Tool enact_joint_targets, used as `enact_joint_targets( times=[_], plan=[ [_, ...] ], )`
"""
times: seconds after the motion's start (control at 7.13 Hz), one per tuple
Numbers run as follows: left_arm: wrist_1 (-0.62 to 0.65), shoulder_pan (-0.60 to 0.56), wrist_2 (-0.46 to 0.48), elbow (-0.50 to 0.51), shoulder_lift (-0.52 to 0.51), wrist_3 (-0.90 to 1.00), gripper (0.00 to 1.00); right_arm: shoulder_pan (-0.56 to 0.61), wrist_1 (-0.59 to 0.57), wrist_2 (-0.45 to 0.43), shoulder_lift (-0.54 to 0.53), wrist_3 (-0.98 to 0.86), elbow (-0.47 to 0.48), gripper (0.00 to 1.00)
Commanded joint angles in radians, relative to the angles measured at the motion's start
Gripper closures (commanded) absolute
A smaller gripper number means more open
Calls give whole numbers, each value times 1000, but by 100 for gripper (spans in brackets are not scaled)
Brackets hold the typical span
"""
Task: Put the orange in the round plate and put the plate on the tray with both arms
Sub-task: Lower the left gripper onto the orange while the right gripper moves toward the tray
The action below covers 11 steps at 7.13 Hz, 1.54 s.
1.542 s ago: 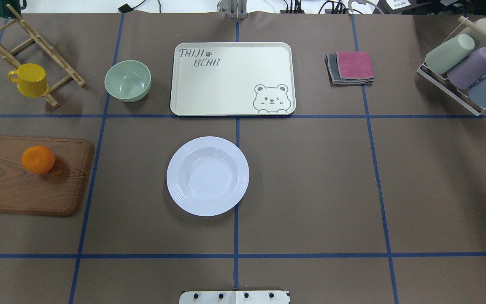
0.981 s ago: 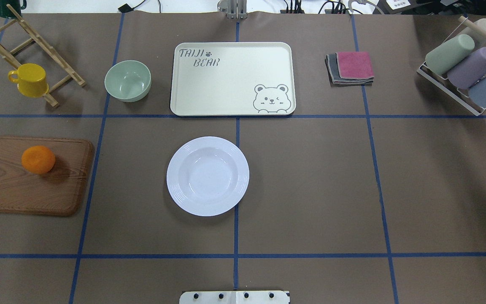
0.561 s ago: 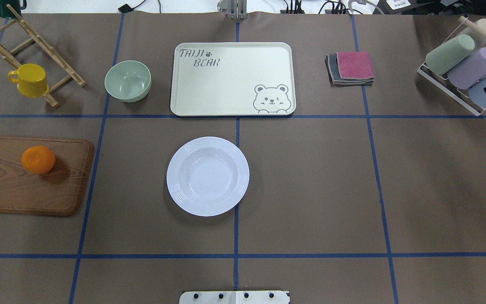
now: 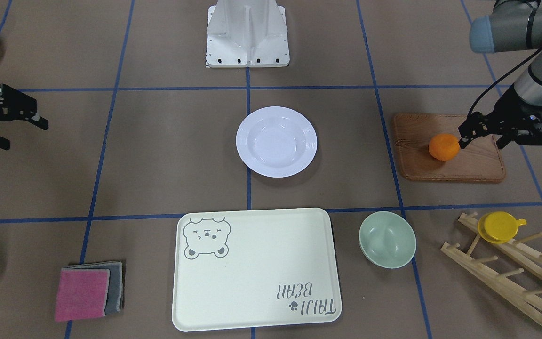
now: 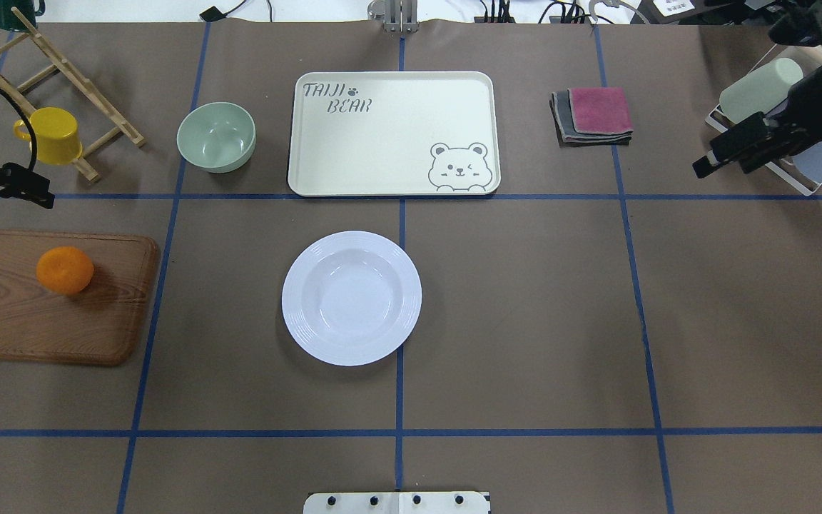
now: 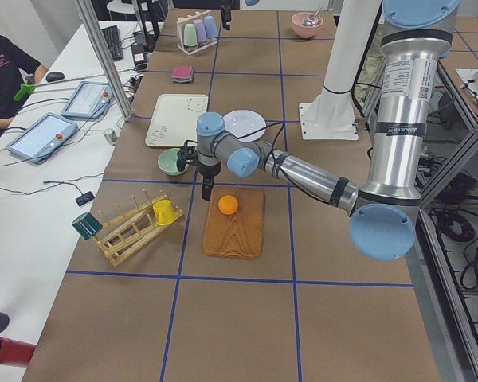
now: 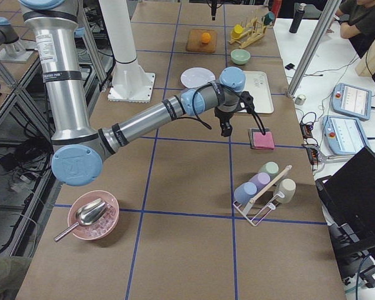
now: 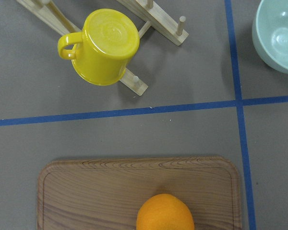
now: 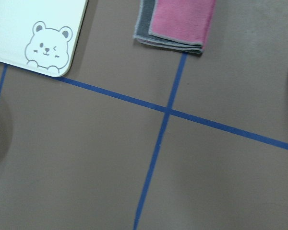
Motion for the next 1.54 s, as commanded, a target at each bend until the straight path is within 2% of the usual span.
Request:
enact_joint_targets(
  times=[0.0, 0.14, 0.42, 0.56, 0.84, 1.4],
  plan=[
    [-39, 44, 25, 29, 3, -64, 0, -117, 472, -10, 18, 399, -148, 1],
    [-40, 79, 76, 31, 5, -74, 0, -143, 597, -29, 27, 498, -195, 1],
    [-53, 99, 79, 45, 8, -89, 0, -207, 613, -107, 65, 578, -186, 1],
    [-100, 119, 81, 65, 8, -121, 0, -218, 619, -124, 64, 580, -184, 1],
    [-201, 132, 84, 101, 48, -135, 0, -218, 619, -124, 65, 582, -183, 1],
    [-209, 178, 84, 108, 49, -215, 1, -218, 621, -126, 65, 582, -183, 1]
  ],
)
